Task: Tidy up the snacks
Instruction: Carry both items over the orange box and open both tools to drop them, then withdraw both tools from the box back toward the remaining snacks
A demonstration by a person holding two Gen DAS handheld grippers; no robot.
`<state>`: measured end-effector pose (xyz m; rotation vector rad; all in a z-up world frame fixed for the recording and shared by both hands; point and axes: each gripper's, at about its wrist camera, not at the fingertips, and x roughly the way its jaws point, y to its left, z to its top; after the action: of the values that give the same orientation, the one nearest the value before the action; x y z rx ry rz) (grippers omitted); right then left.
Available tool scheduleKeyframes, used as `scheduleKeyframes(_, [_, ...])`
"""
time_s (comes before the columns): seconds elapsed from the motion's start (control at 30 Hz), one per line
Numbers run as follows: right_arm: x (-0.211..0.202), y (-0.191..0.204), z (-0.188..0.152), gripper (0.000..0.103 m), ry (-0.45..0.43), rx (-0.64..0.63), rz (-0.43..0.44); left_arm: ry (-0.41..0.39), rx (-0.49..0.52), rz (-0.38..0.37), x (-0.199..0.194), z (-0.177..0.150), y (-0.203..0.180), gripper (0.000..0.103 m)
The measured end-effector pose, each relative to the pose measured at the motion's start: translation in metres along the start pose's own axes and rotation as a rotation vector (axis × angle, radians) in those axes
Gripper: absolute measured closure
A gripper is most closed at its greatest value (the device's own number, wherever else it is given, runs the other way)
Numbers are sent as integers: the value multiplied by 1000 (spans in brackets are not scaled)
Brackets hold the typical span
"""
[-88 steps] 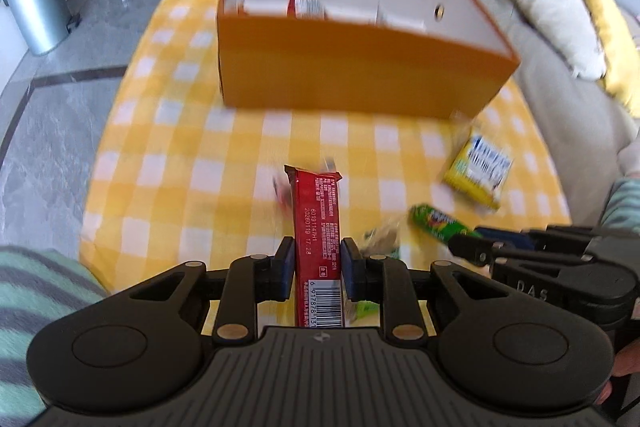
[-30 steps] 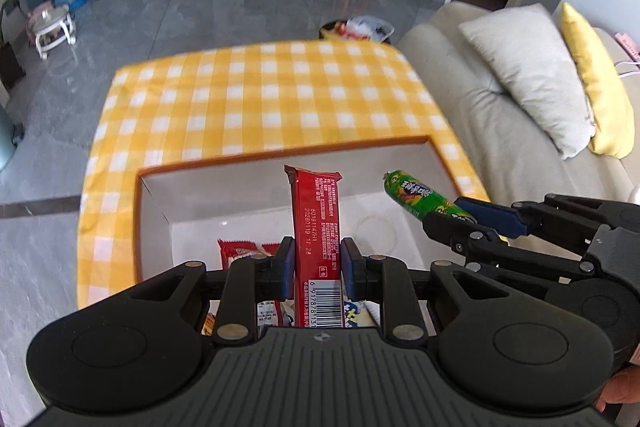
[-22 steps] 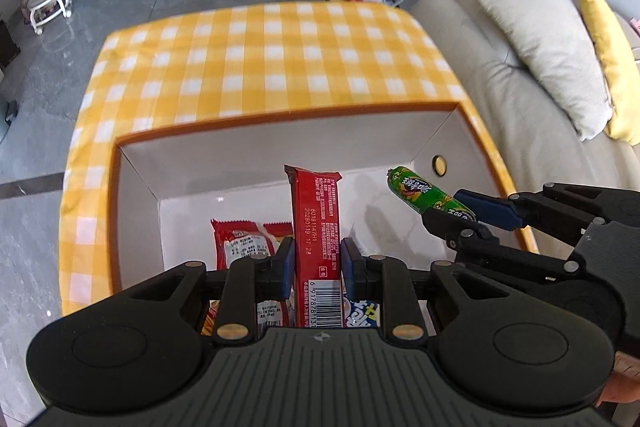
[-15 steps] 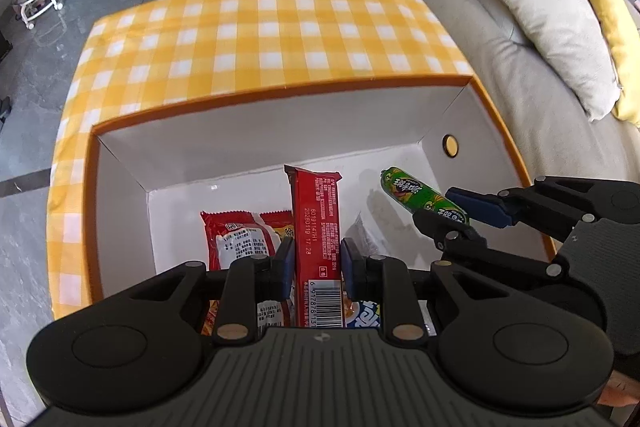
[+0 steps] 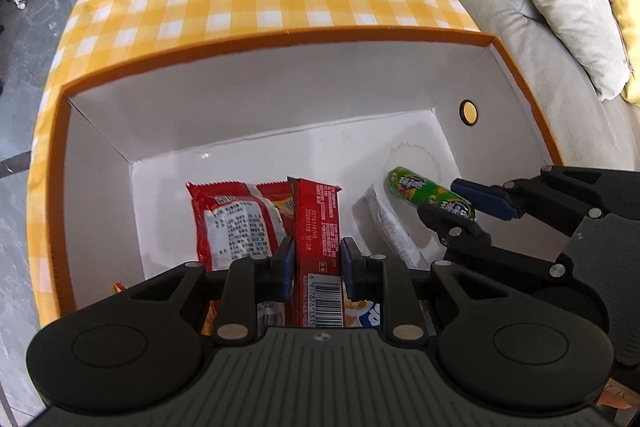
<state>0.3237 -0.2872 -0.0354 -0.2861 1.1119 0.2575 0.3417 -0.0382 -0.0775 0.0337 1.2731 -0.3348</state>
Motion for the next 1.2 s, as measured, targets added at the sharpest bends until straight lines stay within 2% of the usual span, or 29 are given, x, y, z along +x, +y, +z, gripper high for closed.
scheduleKeyframes(0.1, [-1,1,1,83,5,-8,3,-6,-11,5,-2,-1,2,77])
scheduleKeyframes(0.2, [-8,1,1,82,-7,-16,3,-15,-19,4,-7,-3,3,69])
scheduleKeyframes(0.27, [-13,2,1,73,-18,-19,-3,-24,-19,9,-10,-4,3,68])
scheduleKeyframes(0.5, [-38,-7,-2,51,-62,48,-21,-113,-44,13,-38,-14,7,47])
scheduleKeyframes(0.63, [-58,-12,-4,45,-95,96,-4,-185,-27,37,-60,-22,1,43])
scheduleKeyframes(0.7, [-71,-13,-6,43,-121,112,1,-228,-22,41,-73,-26,-3,43])
scheduleKeyframes(0.83, [-101,-13,-13,40,-184,129,3,-338,-23,48,-102,-40,-9,33])
scheduleKeyframes(1.0, [-141,-15,-31,34,-277,166,4,-412,3,50,-127,-66,-17,32])
scheduleKeyframes(1.2, [-177,-12,-65,32,-369,218,4,-470,-22,31,-149,-104,-22,29])
